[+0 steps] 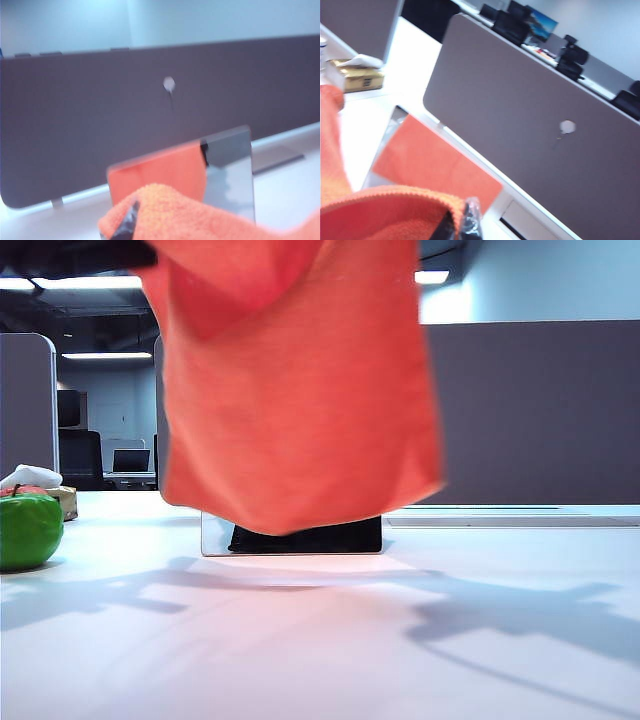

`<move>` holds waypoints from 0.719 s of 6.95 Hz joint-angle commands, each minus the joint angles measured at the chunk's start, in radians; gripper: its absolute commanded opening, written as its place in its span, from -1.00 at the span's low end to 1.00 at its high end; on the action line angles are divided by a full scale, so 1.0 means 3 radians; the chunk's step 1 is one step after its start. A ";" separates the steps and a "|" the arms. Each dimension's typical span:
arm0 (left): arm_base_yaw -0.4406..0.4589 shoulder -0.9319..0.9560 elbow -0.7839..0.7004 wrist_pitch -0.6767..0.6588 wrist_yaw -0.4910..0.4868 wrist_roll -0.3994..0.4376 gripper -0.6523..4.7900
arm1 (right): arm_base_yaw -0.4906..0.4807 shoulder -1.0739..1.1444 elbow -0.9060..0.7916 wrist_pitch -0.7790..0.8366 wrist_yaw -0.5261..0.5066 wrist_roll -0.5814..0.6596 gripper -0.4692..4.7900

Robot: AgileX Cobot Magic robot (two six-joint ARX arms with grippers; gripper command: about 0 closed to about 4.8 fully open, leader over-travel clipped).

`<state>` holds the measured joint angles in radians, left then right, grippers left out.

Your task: Pick up the cloth from the table and use it to cover the mirror.

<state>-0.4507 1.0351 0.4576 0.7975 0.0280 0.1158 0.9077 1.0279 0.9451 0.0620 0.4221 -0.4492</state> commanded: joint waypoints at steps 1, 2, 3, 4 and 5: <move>0.0062 0.0069 0.0224 -0.0043 -0.0045 0.0023 -0.78 | -0.0014 0.0141 0.0011 0.0062 -0.0018 0.0014 -0.84; 0.0085 0.0089 0.0272 -0.0142 -0.0135 0.0013 -0.78 | -0.0085 0.0196 0.0011 0.0084 0.0008 0.0014 -0.84; 0.0177 0.0370 0.0432 -0.0285 -0.0399 0.0011 -0.78 | -0.0557 0.0462 0.0011 0.0510 -0.0050 0.0015 -0.84; 0.0285 0.0731 0.0838 -0.0287 -0.0378 0.0010 -0.78 | -0.0738 0.0563 0.0011 0.0655 -0.0187 0.0014 -0.84; 0.0286 0.1139 0.1099 -0.0286 -0.0380 0.0011 -0.78 | -0.0913 0.0827 0.0011 0.1100 -0.0298 0.0011 -0.84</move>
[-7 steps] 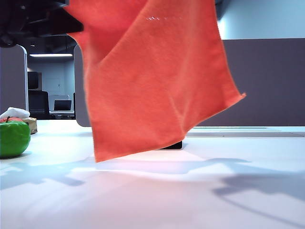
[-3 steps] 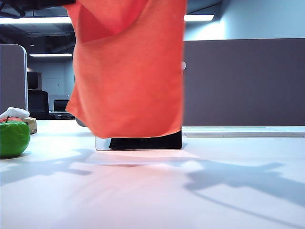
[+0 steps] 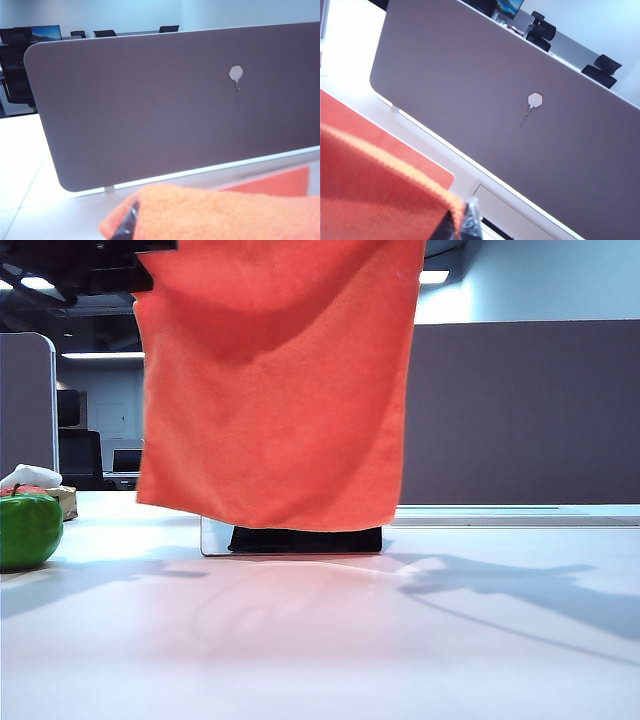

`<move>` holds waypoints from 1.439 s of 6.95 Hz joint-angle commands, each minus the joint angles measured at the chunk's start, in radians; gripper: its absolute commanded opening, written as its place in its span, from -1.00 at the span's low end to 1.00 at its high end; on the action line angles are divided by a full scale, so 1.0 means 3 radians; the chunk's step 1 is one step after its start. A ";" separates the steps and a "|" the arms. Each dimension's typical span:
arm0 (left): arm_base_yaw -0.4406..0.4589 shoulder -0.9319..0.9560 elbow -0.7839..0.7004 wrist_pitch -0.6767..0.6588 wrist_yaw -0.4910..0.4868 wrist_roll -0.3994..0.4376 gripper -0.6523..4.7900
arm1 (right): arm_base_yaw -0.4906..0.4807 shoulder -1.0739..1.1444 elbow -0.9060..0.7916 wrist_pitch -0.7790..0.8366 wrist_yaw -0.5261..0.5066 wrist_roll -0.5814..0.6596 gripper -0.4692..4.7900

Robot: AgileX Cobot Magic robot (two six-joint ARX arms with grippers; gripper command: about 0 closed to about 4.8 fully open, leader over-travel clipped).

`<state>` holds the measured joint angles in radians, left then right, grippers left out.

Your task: Pick up the cloth from the table and use it to cover the mirror.

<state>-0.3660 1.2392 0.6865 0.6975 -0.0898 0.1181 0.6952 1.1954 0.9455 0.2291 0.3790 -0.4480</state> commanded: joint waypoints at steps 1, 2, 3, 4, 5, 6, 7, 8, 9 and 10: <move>0.0011 0.0468 0.0336 0.0043 0.0011 0.0004 -0.78 | -0.0225 0.0305 0.0010 0.0601 -0.0163 0.0008 -0.84; 0.0023 0.0488 0.0336 0.0047 -0.0004 0.0006 -0.78 | -0.0291 0.0454 0.0010 0.0846 -0.0239 0.0008 -0.84; 0.0028 0.0490 0.0336 0.0047 -0.0014 0.0006 -0.78 | -0.0301 0.0487 0.0010 0.0896 -0.0240 0.0008 -0.84; 0.0071 0.0490 0.0336 0.0047 -0.0013 0.0014 -0.78 | -0.0319 0.0633 0.0010 0.1134 -0.0264 0.0008 -0.84; 0.0084 0.0492 0.0338 0.0047 -0.0015 0.0015 -0.78 | -0.0334 0.0715 0.0010 0.1277 -0.0303 0.0006 -0.84; 0.0125 0.0646 0.0430 0.0050 -0.0011 0.0003 -0.78 | -0.0429 0.0946 0.0013 0.1633 -0.0285 -0.0006 -0.84; 0.0125 0.0725 0.0504 0.0048 -0.0010 -0.0008 -0.78 | -0.0483 0.0952 0.0013 0.1635 -0.0289 -0.0006 -0.84; 0.0125 0.0778 0.0552 0.0048 0.0000 -0.0024 -0.78 | -0.0504 0.0961 0.0013 0.1651 -0.0290 -0.0005 -0.84; 0.0125 0.0863 0.0652 0.0046 -0.0001 -0.0097 -0.78 | -0.0565 0.0963 0.0013 0.1675 -0.0313 -0.0005 -0.84; 0.0125 0.0882 0.0680 0.0046 -0.0001 -0.0097 -0.78 | -0.0585 0.0963 0.0013 0.1698 -0.0329 -0.0005 -0.84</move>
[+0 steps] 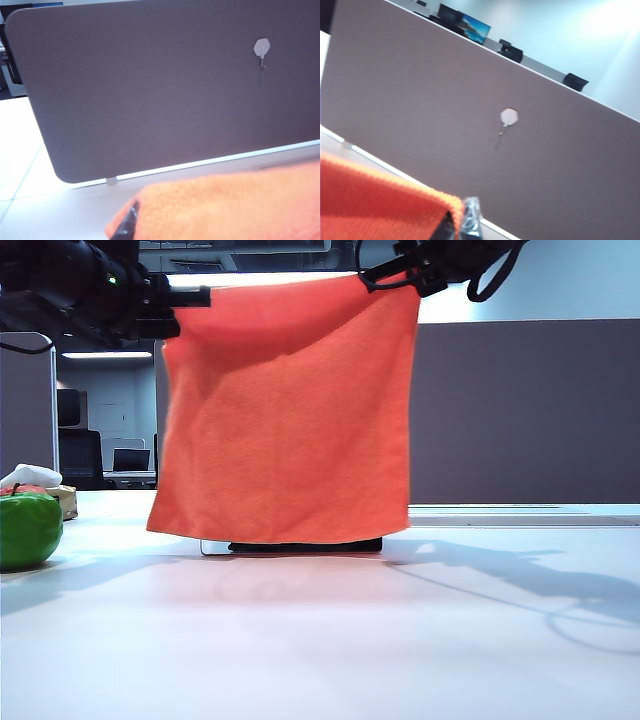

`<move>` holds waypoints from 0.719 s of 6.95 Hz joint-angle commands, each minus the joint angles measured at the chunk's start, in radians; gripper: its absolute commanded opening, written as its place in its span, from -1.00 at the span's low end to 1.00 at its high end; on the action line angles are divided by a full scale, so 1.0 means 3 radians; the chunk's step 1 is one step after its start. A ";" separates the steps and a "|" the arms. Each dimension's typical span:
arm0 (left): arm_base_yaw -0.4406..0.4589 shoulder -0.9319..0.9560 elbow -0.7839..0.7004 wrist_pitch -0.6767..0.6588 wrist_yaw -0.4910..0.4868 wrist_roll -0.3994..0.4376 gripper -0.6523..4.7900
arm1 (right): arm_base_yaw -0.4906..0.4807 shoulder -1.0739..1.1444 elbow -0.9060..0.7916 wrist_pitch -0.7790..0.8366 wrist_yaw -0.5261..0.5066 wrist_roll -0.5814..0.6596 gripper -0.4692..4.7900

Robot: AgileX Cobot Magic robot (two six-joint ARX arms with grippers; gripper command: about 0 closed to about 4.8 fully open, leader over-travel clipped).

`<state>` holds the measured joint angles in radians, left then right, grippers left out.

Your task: Pick up the cloth from the table and use it to cover the mirror.

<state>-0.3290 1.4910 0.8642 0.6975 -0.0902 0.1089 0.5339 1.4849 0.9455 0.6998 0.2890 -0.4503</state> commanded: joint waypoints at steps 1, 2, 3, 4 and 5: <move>0.0001 0.0118 0.0136 0.0019 -0.0013 -0.0061 -0.78 | -0.0095 0.0027 0.0014 0.0161 -0.0168 0.0003 -0.84; 0.0004 0.0298 0.0140 0.0024 -0.0099 -0.0052 -0.78 | -0.0102 0.0276 0.0014 0.0326 -0.0161 0.0001 -0.84; 0.0005 0.0309 0.0156 0.0062 -0.0220 -0.0041 -0.78 | -0.0127 0.0364 0.0015 0.0504 -0.0161 0.0003 -0.84; 0.0005 0.0309 0.0156 0.0098 -0.0256 -0.0041 -0.78 | -0.0130 0.0370 0.0014 0.0515 -0.0161 0.0003 -0.84; 0.0005 0.0309 0.0159 0.0224 -0.0298 -0.0041 -0.76 | -0.0167 0.0374 0.0014 0.0581 -0.0163 0.0003 -0.84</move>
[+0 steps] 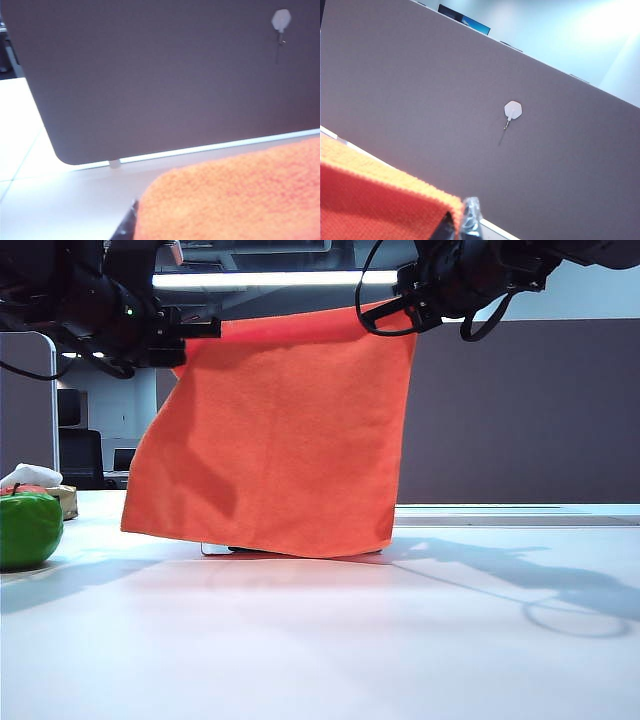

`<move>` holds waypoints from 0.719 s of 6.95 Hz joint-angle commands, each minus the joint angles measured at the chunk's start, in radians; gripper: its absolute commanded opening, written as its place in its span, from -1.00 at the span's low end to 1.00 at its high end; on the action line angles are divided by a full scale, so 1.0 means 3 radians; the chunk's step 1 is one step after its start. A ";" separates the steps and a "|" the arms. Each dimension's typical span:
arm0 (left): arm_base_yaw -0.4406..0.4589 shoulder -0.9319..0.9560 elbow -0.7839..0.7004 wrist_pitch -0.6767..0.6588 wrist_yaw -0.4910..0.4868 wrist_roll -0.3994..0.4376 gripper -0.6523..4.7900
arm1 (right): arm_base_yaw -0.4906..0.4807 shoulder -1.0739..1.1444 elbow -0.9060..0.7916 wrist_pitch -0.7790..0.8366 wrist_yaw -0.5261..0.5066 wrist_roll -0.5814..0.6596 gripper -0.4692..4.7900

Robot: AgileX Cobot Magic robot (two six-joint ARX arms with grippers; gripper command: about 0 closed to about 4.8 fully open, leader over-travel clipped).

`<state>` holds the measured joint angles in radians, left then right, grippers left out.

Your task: Pick up the cloth from the table and use it to cover the mirror.

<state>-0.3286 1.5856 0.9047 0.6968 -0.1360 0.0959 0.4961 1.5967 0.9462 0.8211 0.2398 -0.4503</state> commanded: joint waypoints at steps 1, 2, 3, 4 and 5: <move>0.0004 -0.0006 0.0024 0.0228 -0.0145 0.0003 -0.73 | -0.0041 0.0001 0.0011 0.0173 0.0000 0.0003 -0.84; 0.0004 -0.0006 0.0024 0.0225 -0.0145 0.0003 -0.01 | -0.0041 0.0001 0.0011 0.0168 0.0003 0.0003 -0.84; 0.0004 -0.0006 0.0024 0.0225 -0.0145 0.0003 0.06 | -0.0041 0.0001 0.0011 0.0164 0.0003 0.0003 -0.84; 0.0004 -0.0006 0.0025 0.0226 -0.0145 0.0001 0.15 | -0.0041 0.0001 0.0011 0.0121 0.0003 0.0003 -0.84; 0.0003 -0.0006 0.0024 0.0228 -0.0145 0.0000 0.15 | -0.0041 0.0001 0.0011 0.0118 0.0003 0.0003 -0.84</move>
<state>-0.3271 1.5856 0.9089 0.7483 -0.1764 0.0959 0.4843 1.6005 0.9462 0.8467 0.2352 -0.4503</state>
